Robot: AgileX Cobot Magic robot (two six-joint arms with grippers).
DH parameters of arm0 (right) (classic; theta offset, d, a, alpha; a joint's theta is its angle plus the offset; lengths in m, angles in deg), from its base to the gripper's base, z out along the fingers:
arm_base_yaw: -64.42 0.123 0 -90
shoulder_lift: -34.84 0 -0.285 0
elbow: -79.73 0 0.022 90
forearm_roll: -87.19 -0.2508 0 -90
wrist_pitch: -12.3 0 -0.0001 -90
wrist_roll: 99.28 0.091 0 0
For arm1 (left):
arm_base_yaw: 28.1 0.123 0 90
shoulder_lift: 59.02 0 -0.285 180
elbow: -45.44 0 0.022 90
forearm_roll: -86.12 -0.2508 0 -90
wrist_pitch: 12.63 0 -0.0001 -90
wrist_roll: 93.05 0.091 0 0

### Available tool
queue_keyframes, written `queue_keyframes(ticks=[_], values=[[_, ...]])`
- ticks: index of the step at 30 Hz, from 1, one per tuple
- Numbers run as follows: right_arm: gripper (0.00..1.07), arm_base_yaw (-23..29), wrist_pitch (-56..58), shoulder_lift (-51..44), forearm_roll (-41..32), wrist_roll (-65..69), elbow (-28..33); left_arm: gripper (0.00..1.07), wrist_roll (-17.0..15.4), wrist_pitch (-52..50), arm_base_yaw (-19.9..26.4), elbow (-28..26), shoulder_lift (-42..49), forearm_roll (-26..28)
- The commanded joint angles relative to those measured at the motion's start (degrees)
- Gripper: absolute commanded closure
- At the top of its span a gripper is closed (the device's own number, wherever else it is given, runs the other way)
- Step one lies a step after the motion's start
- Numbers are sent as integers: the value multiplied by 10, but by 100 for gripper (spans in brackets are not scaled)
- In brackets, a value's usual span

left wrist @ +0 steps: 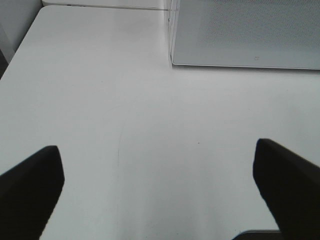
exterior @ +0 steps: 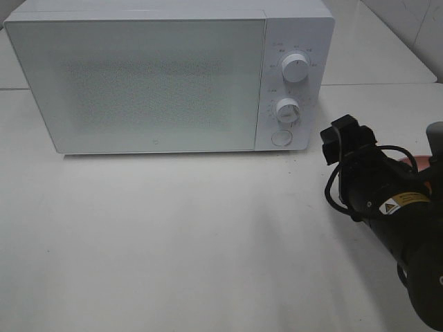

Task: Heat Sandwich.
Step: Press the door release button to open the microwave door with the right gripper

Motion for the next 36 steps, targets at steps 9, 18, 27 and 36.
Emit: queue_keyframes(ticks=[9,18,27,36], values=[[68,2,29,-1,7,248,-2,9,-5,-7,-1,1,13,0],[107,2,54,-1,21,260,-2,9,-5,-7,-1,1,13,0],[107,2,57,21,24,260,-6,9,-5,-7,-1,1,13,0],[107,1,58,80,52,272,-65,9,-5,-7,-1,1,13,0]])
